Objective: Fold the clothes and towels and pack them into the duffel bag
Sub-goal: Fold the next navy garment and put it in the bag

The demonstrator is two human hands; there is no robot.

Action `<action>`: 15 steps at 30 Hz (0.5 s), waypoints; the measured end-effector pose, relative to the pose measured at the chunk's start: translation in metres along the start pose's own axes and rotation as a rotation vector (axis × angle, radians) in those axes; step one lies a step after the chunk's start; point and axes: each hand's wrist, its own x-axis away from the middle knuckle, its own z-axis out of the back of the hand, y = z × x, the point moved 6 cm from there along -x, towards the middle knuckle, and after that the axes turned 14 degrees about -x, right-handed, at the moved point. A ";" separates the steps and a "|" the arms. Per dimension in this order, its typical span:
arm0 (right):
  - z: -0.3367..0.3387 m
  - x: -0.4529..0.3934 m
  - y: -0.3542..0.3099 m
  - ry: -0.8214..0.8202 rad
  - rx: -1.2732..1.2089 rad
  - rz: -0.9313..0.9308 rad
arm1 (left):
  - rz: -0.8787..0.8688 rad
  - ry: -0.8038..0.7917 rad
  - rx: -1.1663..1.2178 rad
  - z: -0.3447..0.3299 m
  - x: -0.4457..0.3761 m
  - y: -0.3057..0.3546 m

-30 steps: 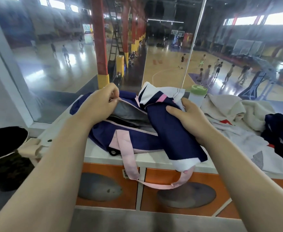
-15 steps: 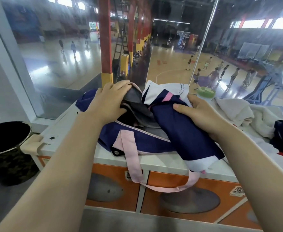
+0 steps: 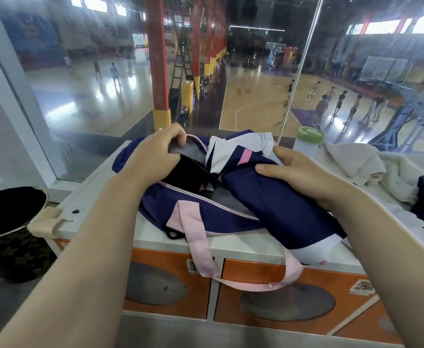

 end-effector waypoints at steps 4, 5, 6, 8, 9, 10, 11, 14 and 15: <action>-0.009 0.002 -0.001 -0.206 -0.005 -0.094 | 0.042 0.067 -0.012 0.011 -0.010 -0.003; -0.013 0.003 -0.001 -0.262 0.004 -0.104 | 0.053 0.099 0.000 0.012 -0.012 -0.004; -0.019 0.005 -0.001 -0.311 0.016 -0.118 | 0.061 0.130 0.016 0.012 -0.013 -0.004; -0.030 0.009 0.004 -0.406 0.054 -0.171 | 0.099 0.180 0.054 0.011 -0.014 -0.004; -0.035 0.011 0.007 -0.461 0.086 -0.197 | 0.126 0.192 0.067 0.010 -0.014 -0.003; -0.041 0.013 0.009 -0.513 0.112 -0.214 | 0.148 0.198 0.062 0.011 -0.013 0.000; -0.045 0.014 0.010 -0.549 0.131 -0.222 | 0.158 0.202 0.047 0.012 -0.013 0.002; -0.050 0.006 0.013 -0.512 0.151 -0.218 | 0.112 0.222 0.014 0.015 -0.012 0.009; -0.050 0.001 0.016 -0.470 0.160 -0.220 | 0.099 0.227 0.025 0.015 -0.013 0.010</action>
